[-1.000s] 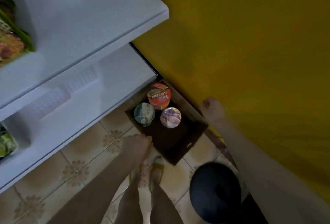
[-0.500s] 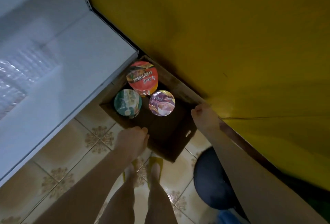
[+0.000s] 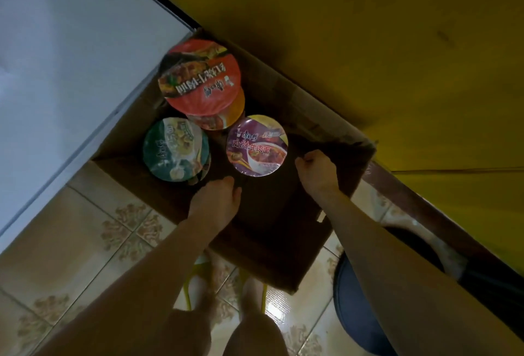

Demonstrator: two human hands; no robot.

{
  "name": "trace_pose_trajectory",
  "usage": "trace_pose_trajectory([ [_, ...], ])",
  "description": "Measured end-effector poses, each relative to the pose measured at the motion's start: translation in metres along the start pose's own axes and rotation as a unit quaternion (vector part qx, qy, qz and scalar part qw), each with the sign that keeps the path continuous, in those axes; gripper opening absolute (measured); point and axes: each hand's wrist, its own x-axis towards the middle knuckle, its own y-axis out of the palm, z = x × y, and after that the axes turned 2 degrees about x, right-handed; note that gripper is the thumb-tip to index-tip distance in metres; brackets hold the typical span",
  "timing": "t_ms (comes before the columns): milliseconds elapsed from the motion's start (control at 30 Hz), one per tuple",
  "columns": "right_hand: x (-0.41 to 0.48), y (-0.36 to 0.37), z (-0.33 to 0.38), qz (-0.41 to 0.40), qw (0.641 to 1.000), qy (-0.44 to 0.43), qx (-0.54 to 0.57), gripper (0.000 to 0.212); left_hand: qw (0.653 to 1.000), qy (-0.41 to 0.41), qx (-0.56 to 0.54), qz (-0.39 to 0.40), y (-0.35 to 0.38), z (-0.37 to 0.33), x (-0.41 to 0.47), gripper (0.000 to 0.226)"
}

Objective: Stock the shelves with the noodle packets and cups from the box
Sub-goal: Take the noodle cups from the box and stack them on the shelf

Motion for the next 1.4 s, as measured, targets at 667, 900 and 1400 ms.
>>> trace_pose_trajectory([
  [667,0.043,0.02,-0.044,0.081,0.995,-0.014,0.062,0.025,0.971,-0.105,-0.193,-0.099,0.036,0.023,0.05,0.022],
  [900,0.042,0.027,-0.049,0.194,0.975,-0.04,-0.104,0.029,0.935,-0.187,-0.296,-0.054,0.059,0.014,0.114,0.043],
  [1400,0.035,0.051,-0.069,0.244,0.966,-0.03,-0.077,0.026,0.747,-0.248,-0.617,-0.004,0.087,-0.007,0.155,0.032],
])
